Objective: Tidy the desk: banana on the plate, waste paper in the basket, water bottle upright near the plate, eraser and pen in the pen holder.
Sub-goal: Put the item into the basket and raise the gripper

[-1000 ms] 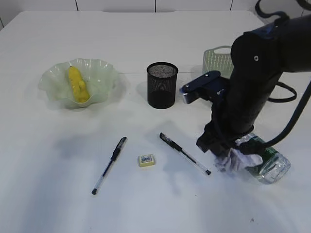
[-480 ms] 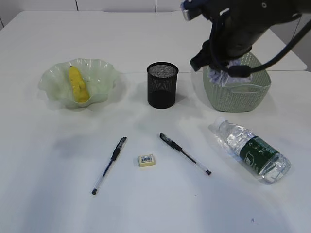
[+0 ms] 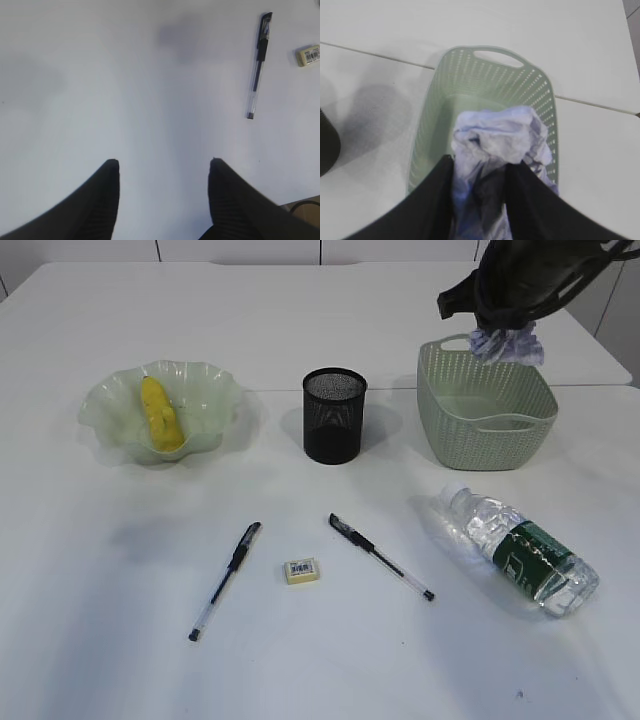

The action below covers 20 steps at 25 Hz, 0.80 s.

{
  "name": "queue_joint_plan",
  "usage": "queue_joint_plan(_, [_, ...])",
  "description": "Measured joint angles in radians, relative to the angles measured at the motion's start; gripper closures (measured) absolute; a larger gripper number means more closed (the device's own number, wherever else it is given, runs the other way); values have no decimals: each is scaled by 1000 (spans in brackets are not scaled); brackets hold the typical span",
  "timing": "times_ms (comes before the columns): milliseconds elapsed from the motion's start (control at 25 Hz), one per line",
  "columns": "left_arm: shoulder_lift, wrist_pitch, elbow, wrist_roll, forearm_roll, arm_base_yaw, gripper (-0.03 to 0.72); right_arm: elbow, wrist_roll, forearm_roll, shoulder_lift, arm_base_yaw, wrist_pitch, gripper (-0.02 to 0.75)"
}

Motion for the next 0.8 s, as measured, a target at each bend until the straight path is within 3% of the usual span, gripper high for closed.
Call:
queue_joint_plan(280, [0,-17,0,0,0,0,286,-90,7,42,125,-54,-71,489])
queue_joint_plan(800, [0,-17,0,0,-14,0,286,-165,47,42,279,-71,-126,489])
